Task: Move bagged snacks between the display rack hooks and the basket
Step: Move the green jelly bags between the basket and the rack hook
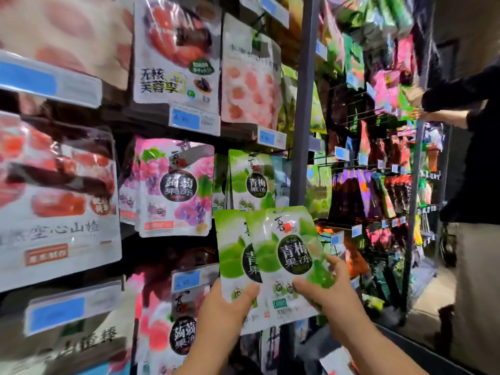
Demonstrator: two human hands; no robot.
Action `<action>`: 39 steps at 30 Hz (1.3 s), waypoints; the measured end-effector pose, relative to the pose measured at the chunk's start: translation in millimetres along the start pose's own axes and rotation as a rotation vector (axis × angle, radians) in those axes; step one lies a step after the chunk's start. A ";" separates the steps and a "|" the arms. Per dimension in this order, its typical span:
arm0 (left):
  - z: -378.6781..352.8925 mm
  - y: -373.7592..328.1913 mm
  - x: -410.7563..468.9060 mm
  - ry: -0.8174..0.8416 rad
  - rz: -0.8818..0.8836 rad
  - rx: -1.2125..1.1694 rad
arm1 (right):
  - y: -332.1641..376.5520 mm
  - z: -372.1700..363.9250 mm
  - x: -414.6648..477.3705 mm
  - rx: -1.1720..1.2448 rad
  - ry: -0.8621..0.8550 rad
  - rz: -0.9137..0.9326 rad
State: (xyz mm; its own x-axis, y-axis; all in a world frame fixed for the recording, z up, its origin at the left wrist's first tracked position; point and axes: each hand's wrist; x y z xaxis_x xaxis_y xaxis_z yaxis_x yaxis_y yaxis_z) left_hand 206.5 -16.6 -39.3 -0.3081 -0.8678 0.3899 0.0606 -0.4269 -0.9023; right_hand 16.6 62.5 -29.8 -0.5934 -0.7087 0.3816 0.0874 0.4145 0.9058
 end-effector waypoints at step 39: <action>47.1 -45.2 77.7 -0.247 -0.172 0.185 | 26.0 -88.1 182.4 0.069 -0.055 0.170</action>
State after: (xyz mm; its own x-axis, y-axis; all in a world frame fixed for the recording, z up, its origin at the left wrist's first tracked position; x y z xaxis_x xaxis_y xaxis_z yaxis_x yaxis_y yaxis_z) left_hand 224.5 -76.8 40.5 -0.0910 -0.8051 0.5861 0.2060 -0.5911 -0.7799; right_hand -18.9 -106.4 79.6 -0.6177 -0.5938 0.5157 0.1362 0.5651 0.8137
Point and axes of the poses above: each hand's wrist, its own x-axis towards the middle knuckle, its own z-axis out of the back of the hand, y = z × x, and after that the axes turned 7 degrees about x, right-handed
